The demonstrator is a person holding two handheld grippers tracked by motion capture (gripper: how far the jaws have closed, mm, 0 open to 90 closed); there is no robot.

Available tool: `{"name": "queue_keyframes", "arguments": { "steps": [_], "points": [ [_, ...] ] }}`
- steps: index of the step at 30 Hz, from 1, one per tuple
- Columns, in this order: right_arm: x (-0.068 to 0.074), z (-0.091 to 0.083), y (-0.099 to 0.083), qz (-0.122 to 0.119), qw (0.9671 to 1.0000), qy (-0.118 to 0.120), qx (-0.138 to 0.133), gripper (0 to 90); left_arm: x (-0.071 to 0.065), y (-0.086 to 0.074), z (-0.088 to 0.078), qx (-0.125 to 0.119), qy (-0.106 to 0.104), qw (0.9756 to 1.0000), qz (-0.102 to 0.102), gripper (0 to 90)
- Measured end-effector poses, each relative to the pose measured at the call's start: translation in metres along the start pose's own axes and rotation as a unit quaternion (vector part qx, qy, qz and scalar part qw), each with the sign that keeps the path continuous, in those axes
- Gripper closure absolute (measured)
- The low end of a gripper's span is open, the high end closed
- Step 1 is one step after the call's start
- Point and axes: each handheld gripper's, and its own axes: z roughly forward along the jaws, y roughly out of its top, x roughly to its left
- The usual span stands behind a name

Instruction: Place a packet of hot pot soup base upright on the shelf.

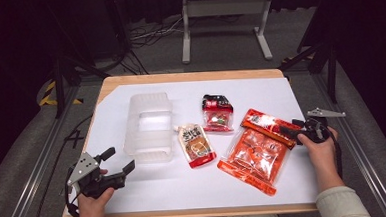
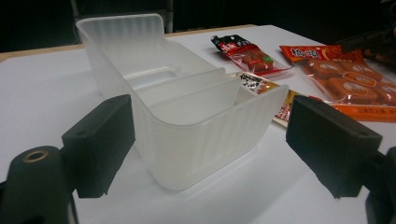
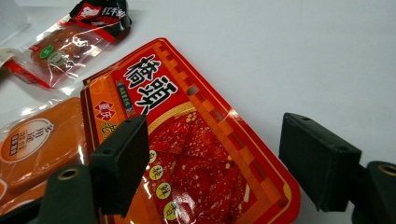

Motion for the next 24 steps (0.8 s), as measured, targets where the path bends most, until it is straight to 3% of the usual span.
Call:
{"name": "queue_keyframes", "arguments": {
  "steps": [12, 18, 24],
  "points": [
    [-0.0006, 0.0024, -0.0024, 0.046, 0.9978, 0.043, 0.022, 34.5, 0.0001, -0.0001, -0.0003, 0.000, 0.001, 1.0000, -0.001, 16.4],
    [0.0007, -0.0031, -0.0004, 0.046, 0.9962, 0.074, 0.006, 41.4, 0.0002, -0.0001, 0.0000, 0.002, 0.000, 1.0000, -0.002, 16.4],
    [0.0003, -0.0027, -0.0014, 0.040, 0.9953, 0.088, 0.006, 55.1, 0.0000, -0.0001, 0.0005, 0.002, 0.001, 1.0000, -0.001, 16.4]
  ]
}}
